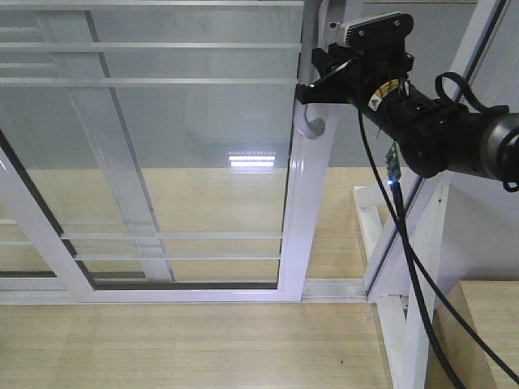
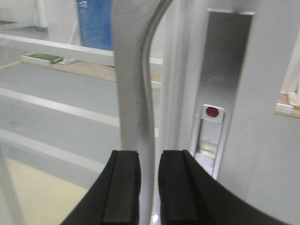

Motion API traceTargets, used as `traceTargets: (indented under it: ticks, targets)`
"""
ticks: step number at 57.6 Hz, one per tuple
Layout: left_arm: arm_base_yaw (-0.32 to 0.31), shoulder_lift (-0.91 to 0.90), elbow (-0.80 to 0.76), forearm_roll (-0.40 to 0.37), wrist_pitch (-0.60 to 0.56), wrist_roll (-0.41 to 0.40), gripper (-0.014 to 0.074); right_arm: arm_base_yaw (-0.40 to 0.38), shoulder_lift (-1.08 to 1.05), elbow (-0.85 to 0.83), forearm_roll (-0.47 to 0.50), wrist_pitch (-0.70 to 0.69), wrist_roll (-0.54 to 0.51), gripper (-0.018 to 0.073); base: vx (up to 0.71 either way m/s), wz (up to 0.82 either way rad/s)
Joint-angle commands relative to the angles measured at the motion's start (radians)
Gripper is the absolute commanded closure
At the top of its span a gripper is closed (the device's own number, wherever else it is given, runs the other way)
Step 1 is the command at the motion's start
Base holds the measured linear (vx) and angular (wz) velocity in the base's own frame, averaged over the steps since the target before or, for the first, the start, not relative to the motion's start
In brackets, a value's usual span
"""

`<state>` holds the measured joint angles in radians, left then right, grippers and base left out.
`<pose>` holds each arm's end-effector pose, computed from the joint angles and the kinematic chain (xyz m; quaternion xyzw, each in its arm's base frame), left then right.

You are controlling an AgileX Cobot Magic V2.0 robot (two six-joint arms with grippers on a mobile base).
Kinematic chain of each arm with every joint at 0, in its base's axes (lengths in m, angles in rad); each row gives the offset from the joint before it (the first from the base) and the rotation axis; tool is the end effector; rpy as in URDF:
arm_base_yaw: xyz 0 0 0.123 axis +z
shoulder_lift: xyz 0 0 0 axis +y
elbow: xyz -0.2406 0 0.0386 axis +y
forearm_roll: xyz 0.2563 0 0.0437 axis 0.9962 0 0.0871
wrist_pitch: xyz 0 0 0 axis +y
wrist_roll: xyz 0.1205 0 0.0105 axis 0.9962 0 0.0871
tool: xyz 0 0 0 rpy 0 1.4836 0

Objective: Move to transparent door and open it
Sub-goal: 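Push the handle with the right gripper, sliding the glass panel aside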

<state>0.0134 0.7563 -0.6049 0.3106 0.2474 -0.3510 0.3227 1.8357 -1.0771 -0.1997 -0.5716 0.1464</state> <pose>0.2265 0.0121 0.2850 -0.0474 0.8032 0.0195 0.5934 0.4093 0.1505 0.1874 -0.1629 0.7263 0.1393 0.6531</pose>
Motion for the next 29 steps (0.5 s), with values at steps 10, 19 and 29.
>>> traceTargets:
  ticks: [10, 19, 29]
  targets:
    - [-0.005, -0.004, -0.031, -0.003, -0.078, -0.003, 0.0074, 0.026, -0.081, -0.021, -0.008, -0.018, 0.003, 0.0330, 0.00, 0.00]
    - [-0.005, 0.003, -0.031, -0.003, -0.091, -0.003, 0.0074, 0.023, -0.225, 0.064, -0.004, 0.185, 0.002, 0.0330, 0.00, 0.00]
    - [-0.005, 0.076, -0.031, -0.003, -0.143, -0.003, 0.0074, 0.023, -0.532, 0.212, -0.005, 0.409, -0.004, 0.0330, 0.00, 0.00]
